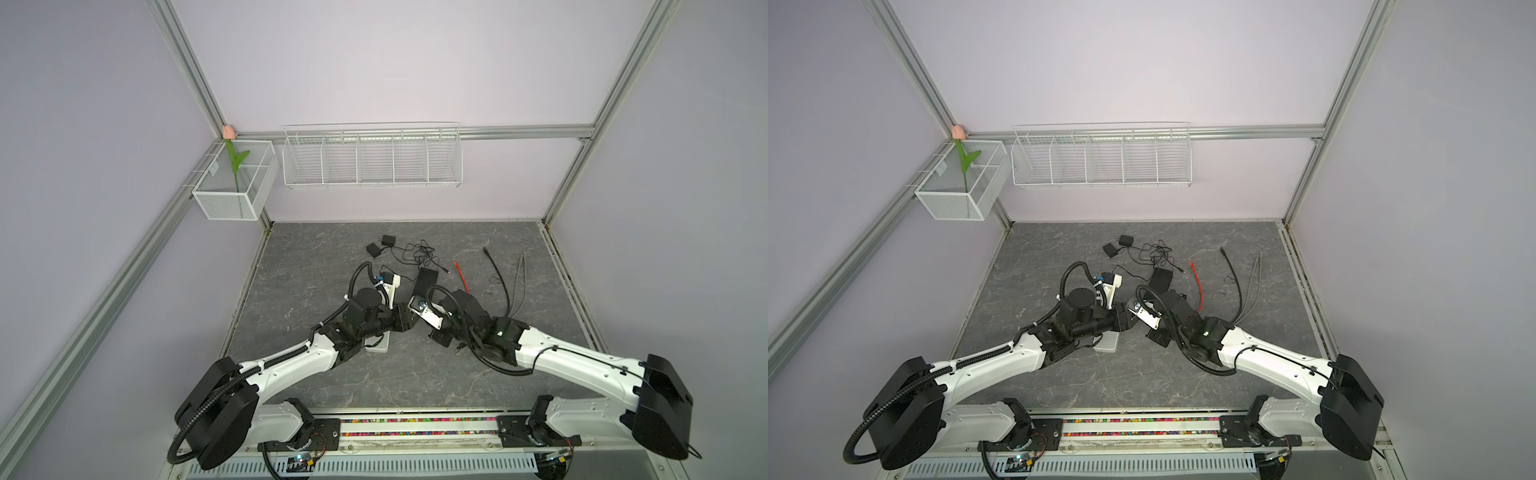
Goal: Insert the plug into the switch port
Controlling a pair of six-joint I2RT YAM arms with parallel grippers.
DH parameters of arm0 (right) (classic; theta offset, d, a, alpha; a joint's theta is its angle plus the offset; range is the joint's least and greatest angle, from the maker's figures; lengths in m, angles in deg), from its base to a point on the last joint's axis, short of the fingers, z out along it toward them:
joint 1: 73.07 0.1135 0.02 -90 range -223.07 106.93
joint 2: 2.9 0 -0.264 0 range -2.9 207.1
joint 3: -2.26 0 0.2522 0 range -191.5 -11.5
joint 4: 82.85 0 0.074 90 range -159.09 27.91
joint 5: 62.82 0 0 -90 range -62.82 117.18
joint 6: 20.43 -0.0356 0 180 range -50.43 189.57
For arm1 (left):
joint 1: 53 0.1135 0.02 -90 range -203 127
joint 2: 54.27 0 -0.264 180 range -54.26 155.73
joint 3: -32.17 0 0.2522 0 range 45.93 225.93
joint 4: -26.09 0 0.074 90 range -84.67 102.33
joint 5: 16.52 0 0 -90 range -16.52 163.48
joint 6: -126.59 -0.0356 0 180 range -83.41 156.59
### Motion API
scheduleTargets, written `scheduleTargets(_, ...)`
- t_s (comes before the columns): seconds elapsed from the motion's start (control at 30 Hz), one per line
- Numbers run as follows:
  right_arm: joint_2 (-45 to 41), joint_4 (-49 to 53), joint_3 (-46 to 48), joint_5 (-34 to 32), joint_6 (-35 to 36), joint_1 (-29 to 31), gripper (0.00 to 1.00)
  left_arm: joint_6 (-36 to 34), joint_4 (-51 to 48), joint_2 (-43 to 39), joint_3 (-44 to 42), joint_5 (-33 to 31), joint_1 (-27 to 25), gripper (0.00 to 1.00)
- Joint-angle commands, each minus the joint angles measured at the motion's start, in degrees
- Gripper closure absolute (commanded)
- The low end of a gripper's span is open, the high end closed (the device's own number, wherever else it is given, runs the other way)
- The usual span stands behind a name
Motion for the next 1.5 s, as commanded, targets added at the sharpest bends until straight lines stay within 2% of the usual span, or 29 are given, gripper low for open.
scheduleTargets(0.0, -0.1, -1.4, -1.2, 0.6, -0.3, 0.5, 0.94, 0.5, 1.9, 0.6, 1.1, 0.4, -0.3, 0.69)
scheduleTargets(0.1, -0.2, -1.3, -1.3, 0.9, -0.7, 0.9, 0.94, 0.3, 2.3, 0.6, 1.0, 0.4, -0.4, 0.80)
scheduleTargets(0.2, -0.6, -1.5, -1.0, 1.4, -1.1, 1.1, 0.93, -0.5, 2.5, 0.8, 1.1, 1.7, -0.3, 0.98)
scheduleTargets(0.27, -1.1, -1.3, -1.0, 1.9, -1.3, 1.1, 0.90, -1.3, 2.9, 0.6, 0.8, 2.1, -0.4, 1.00)
scheduleTargets(0.3, -1.4, -0.7, -1.2, 2.1, -1.6, 1.1, 0.84, -2.2, 3.0, 0.4, 0.6, 2.3, -0.3, 1.00)
scheduleTargets(0.33, -1.7, 0.2, -1.6, 2.3, -2.2, 1.1, 0.70, -3.2, 2.9, 0.0, 0.4, 2.6, -0.3, 1.00)
scheduleTargets(0.37, -2.4, 2.2, -2.0, 3.1, -3.4, 0.6, 0.47, -4.7, 2.5, -0.4, 0.2, 3.0, -0.2, 1.00)
scheduleTargets(0.4, -3.4, 5.1, -4.0, 5.5, -3.9, -0.5, 0.30, -6.4, 1.7, -1.2, 0.0, 3.2, 0.1, 1.00)
scheduleTargets(0.43, -4.6, 7.5, -5.1, 8.1, -4.4, -2.0, 0.22, -7.8, 1.1, -1.9, -0.2, 3.5, 0.5, 1.00)
scheduleTargets(0.5, -8.7, 10.2, -6.4, 15.7, -6.9, -7.4, 0.18, -10.3, 0.9, -4.3, -1.3, 4.8, 1.7, 1.00)
scheduleTargets(0.6, -13.6, 11.1, -7.0, 28.1, -7.9, -13.5, 0.18, -12.7, 3.3, -8.2, -3.3, 8.1, 2.5, 1.00)
scheduleTargets(0.77, -12.2, 23.3, -13.4, 43.6, 0.1, -14.5, 0.25, -16.3, 6.5, -15.0, -5.4, 15.6, 2.6, 1.00)
scheduleTargets(0.93, -7.5, 30.0, -17.8, 47.2, 4.0, -14.5, 0.41, -18.1, 5.7, -21.2, -7.0, 17.6, 2.5, 1.00)
scheduleTargets(1.03, -5.5, 30.7, -18.8, 49.2, 4.6, -14.5, 0.46, -19.4, 4.4, -23.9, -7.5, 17.8, 2.6, 1.00)
scheduleTargets(1.27, -2.4, 28.8, -19.1, 53.0, 4.4, -14.3, 0.51, -19.7, 4.9, -24.6, -7.5, 19.6, 2.6, 1.00)
scheduleTargets(1.47, -1.5, 26.7, -18.9, 52.9, 4.0, -12.7, 0.51, -19.3, 6.4, -23.3, -7.3, 20.5, 2.5, 1.00)
